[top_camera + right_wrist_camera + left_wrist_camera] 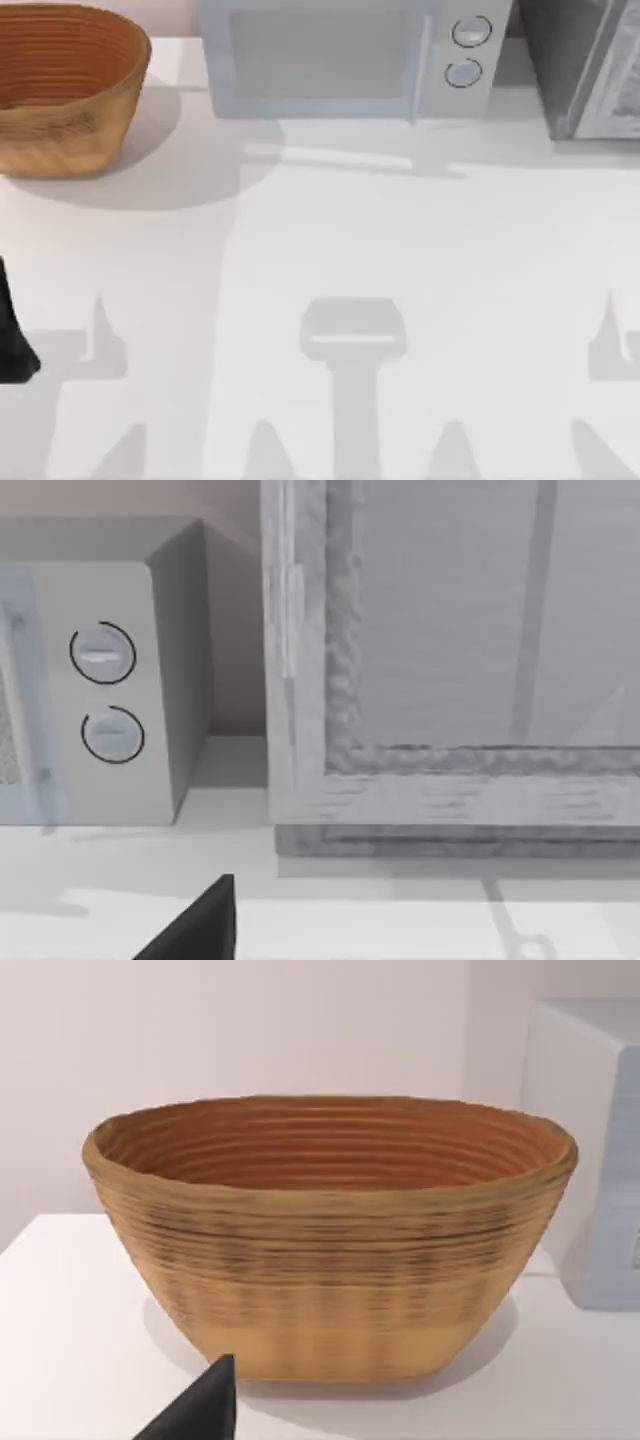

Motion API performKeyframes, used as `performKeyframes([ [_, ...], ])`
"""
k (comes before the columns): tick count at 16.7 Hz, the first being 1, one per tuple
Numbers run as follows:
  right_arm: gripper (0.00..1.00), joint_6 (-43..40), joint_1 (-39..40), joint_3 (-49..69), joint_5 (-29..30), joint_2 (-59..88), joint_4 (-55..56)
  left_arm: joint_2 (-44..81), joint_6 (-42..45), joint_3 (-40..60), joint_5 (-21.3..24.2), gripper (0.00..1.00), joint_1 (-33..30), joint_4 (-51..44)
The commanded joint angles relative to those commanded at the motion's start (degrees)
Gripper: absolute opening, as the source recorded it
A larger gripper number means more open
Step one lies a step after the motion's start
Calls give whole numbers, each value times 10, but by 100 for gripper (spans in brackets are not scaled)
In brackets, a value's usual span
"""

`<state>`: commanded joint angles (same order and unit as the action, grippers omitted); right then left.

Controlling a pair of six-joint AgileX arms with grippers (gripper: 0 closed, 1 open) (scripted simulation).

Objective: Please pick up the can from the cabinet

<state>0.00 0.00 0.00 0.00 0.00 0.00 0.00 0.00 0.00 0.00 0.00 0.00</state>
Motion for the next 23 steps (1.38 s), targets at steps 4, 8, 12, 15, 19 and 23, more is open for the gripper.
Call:
performKeyframes([
  [4,100,0,2,18,3,15,-4,0,0,0,0,100,0,0],
  [8,100,2,13,126,17,102,-29,0,0,0,0,100,0,0],
  [12,100,3,34,306,37,245,-75,0,0,0,0,100,0,0],
  [15,100,5,52,467,54,369,-115,0,0,0,0,100,0,0],
  [19,100,6,76,683,77,531,-168,0,0,0,0,100,0,0],
  [23,100,8,94,866,96,664,-210,0,0,0,0,100,0,0],
])
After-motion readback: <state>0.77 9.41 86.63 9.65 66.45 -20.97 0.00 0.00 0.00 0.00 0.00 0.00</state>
